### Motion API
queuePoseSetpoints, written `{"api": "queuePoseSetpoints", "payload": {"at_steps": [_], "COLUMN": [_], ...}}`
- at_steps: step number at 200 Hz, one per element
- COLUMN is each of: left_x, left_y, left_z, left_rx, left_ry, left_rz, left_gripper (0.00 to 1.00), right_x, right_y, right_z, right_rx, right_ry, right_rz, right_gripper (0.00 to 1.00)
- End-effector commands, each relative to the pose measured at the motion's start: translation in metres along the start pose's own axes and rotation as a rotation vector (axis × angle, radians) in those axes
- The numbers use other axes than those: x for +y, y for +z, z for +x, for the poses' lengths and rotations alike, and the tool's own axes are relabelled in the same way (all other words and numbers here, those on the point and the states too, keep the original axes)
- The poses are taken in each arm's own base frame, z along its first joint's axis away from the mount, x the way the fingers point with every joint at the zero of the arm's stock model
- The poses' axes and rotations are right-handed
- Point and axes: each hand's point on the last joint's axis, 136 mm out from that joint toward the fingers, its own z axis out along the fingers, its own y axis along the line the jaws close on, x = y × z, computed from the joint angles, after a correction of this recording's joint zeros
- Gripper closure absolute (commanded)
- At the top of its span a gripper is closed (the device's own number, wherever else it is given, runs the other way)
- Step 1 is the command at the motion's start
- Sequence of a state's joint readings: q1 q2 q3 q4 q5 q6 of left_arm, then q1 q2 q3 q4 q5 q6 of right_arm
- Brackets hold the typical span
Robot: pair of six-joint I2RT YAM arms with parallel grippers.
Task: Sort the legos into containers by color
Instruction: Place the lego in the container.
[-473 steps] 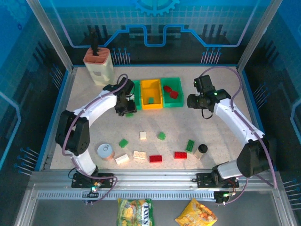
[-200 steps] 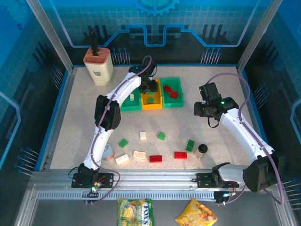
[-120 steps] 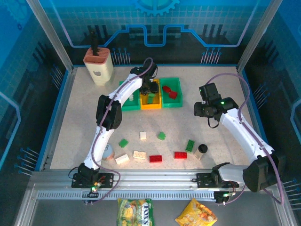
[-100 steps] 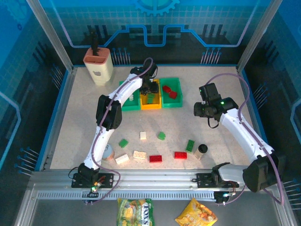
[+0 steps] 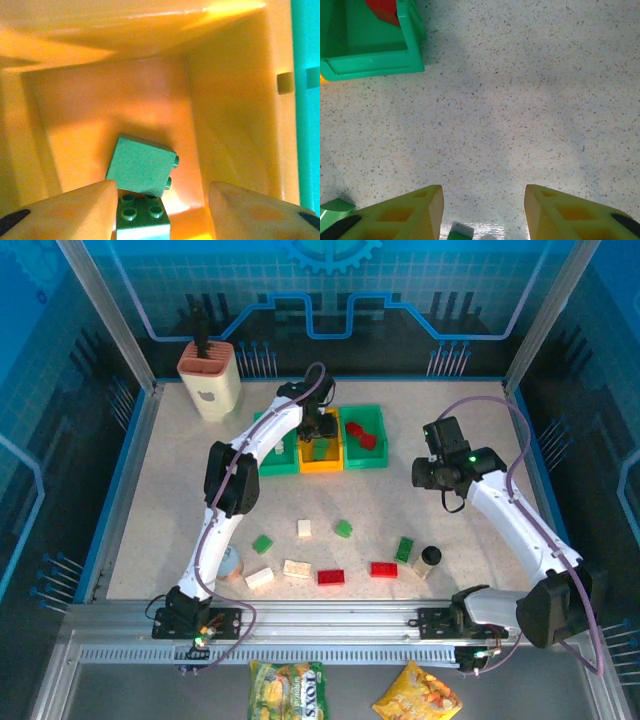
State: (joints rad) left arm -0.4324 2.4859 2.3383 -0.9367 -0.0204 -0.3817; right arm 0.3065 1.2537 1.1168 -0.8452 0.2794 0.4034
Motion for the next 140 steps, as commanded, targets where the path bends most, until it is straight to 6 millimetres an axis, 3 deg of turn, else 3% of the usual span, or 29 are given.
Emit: {"api": "queuePoseSetpoints", "payload": {"at_steps": [1, 76, 140], "left_x": [-0.020, -0.038, -0.081], "left_y": [-0.041, -0.071, -0.104], "left_z": [-0.002, 0.033, 0.091], "left_rx": [-0.036, -0.011, 0.025], "left_ry": [0.053, 0.144, 0.612], "left_rz": [0.052, 0.096, 0.363], "left_gripper": [0.48, 0.48, 0.46], "right_x": [-0.003, -0.005, -0.003], "right_y": [0.006, 0.020, 0.027], "right_z": [0.010, 0.028, 0.033], "right_rx": [0.032, 0.074, 0.088], "right_ry": [0.020, 0.013, -0.004], "right_rz": [0.004, 0.014, 0.002], "right_gripper": [0.53, 0.53, 0.53]}}
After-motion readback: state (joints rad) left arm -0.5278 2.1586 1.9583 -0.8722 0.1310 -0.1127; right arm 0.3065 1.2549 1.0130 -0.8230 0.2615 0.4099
